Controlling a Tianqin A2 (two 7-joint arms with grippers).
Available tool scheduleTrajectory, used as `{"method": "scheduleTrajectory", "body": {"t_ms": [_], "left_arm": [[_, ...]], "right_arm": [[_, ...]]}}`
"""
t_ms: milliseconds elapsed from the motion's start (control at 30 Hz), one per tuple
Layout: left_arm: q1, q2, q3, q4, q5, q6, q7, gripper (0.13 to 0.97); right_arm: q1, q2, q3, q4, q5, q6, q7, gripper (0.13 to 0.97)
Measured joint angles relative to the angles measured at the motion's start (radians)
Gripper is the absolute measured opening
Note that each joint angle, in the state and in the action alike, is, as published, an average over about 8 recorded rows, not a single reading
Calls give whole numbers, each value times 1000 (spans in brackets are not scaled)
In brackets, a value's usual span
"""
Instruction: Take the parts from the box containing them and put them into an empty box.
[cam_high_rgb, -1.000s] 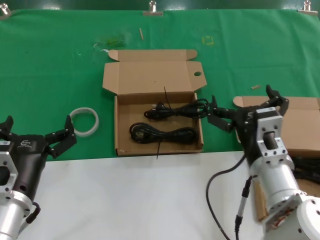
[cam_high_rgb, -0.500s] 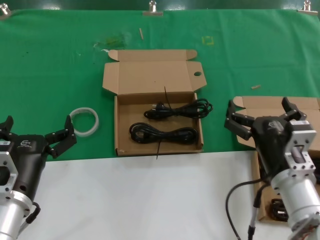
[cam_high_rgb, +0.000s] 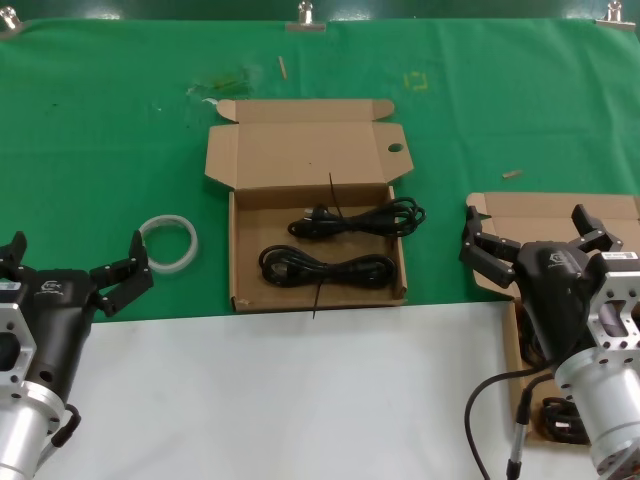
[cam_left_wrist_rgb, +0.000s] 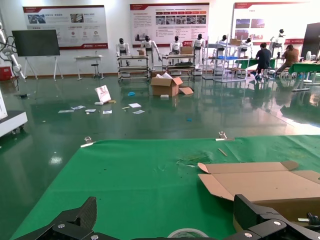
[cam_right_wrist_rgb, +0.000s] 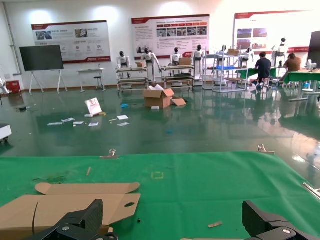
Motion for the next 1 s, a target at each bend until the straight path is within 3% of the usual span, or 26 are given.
{"method": "scheduleTrajectory", "body": {"t_ms": [1000], "left_arm": [[0,0,0,0,0,0,0,966]], "right_arm": [[0,0,0,0,0,0,0,966]]}}
